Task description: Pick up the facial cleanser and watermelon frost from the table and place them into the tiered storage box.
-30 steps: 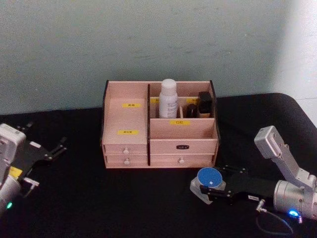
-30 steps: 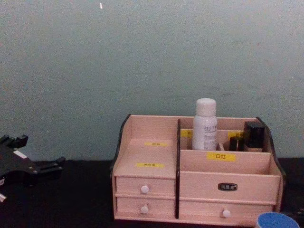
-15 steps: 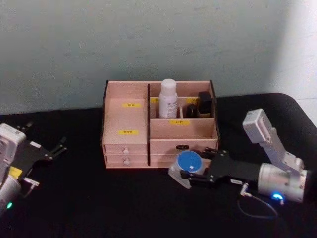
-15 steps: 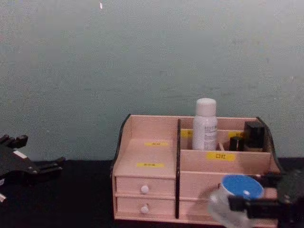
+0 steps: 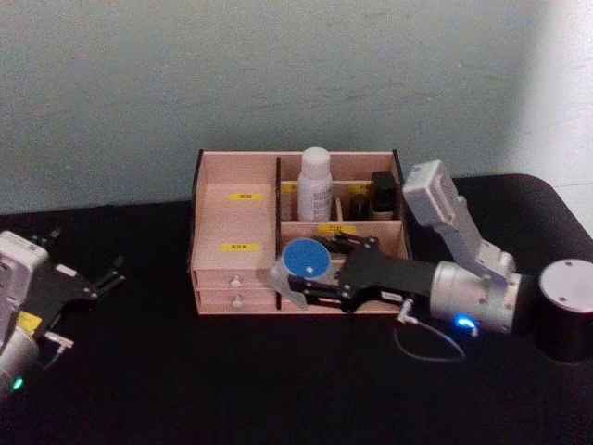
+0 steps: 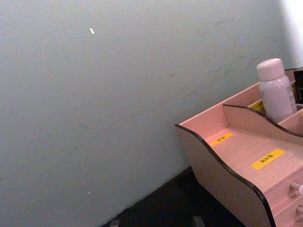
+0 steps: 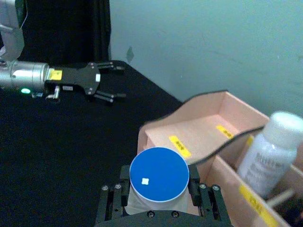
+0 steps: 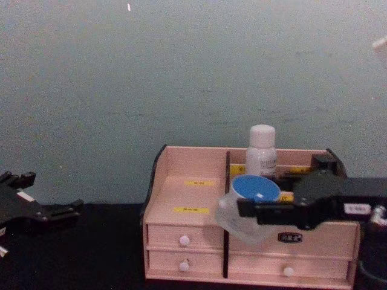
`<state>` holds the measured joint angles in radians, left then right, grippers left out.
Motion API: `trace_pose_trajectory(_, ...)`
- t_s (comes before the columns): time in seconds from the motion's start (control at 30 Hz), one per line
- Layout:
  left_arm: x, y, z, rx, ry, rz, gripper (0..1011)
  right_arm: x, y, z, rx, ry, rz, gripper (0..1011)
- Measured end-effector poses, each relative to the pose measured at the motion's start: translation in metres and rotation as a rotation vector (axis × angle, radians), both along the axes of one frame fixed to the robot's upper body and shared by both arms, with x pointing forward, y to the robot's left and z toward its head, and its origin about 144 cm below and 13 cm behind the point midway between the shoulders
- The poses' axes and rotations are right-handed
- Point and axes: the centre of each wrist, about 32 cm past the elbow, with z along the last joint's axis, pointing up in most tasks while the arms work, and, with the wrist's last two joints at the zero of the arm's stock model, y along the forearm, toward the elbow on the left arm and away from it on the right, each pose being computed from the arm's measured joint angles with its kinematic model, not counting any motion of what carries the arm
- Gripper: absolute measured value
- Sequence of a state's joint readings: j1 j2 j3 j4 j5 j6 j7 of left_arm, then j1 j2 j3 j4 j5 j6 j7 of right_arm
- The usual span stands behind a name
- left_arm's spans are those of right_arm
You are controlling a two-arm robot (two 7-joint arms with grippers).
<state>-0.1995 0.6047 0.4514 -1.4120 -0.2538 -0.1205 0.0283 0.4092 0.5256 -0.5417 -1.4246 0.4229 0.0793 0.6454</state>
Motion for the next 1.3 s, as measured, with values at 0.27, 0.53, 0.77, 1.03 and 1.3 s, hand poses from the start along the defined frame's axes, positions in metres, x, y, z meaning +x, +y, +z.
trace_pose_trajectory(0.27, 0.000, 0.000, 0.000, 0.000, 0.000, 0.000, 1001, 0.018, 0.019, 0.007, 0.001, -0.021, 0.006, 726)
trace_pose_trajectory(0.53, 0.000, 0.000, 0.000, 0.000, 0.000, 0.000, 1001, 0.036, 0.036, 0.012, 0.013, -0.029, -0.003, 726)
trace_pose_trajectory(0.77, 0.000, 0.000, 0.000, 0.000, 0.000, 0.000, 1001, 0.051, 0.049, 0.016, 0.006, -0.029, -0.019, 726)
trace_pose_trajectory(1.03, 0.000, 0.000, 0.000, 0.000, 0.000, 0.000, 1001, 0.067, 0.065, 0.014, -0.009, -0.020, -0.054, 726)
trace_pose_trajectory(1.3, 0.000, 0.000, 0.000, 0.000, 0.000, 0.000, 1001, 0.079, 0.079, 0.012, -0.014, 0.000, -0.085, 726)
